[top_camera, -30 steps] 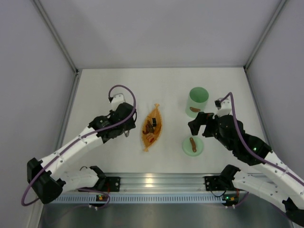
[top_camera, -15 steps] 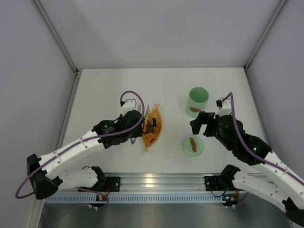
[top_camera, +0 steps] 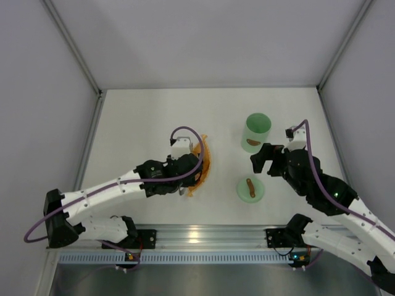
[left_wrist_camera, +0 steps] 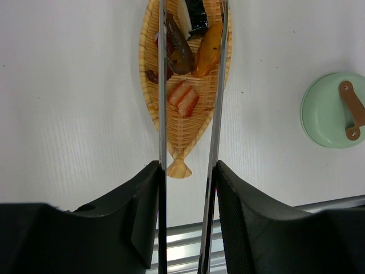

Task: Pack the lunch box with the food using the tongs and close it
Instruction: Pick up the fake food from the plate.

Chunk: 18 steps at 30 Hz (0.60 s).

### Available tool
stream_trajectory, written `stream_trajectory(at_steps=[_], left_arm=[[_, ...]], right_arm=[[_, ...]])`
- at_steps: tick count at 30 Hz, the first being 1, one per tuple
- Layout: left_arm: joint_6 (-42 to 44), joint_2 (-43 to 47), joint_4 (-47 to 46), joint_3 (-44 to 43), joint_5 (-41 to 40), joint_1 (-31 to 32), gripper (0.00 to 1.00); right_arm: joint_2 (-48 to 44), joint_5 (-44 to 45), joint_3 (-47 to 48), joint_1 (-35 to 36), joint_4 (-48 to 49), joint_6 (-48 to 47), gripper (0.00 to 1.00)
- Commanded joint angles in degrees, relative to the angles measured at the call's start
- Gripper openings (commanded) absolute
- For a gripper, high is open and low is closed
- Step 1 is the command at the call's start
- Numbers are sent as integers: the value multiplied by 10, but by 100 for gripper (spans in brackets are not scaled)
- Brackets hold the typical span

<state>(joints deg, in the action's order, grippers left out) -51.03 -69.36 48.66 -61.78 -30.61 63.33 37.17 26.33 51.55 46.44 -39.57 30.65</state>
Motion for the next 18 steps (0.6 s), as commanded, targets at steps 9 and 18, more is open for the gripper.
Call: stream_trajectory(at_steps=[9, 18], left_arm=[[-11, -20, -18, -5, -15, 2, 47], [-12, -47, -33, -2, -6, 3, 47]], right_arm=[[-10, 14, 19, 6, -16, -2, 100], [-19, 16, 12, 6, -16, 1, 99]])
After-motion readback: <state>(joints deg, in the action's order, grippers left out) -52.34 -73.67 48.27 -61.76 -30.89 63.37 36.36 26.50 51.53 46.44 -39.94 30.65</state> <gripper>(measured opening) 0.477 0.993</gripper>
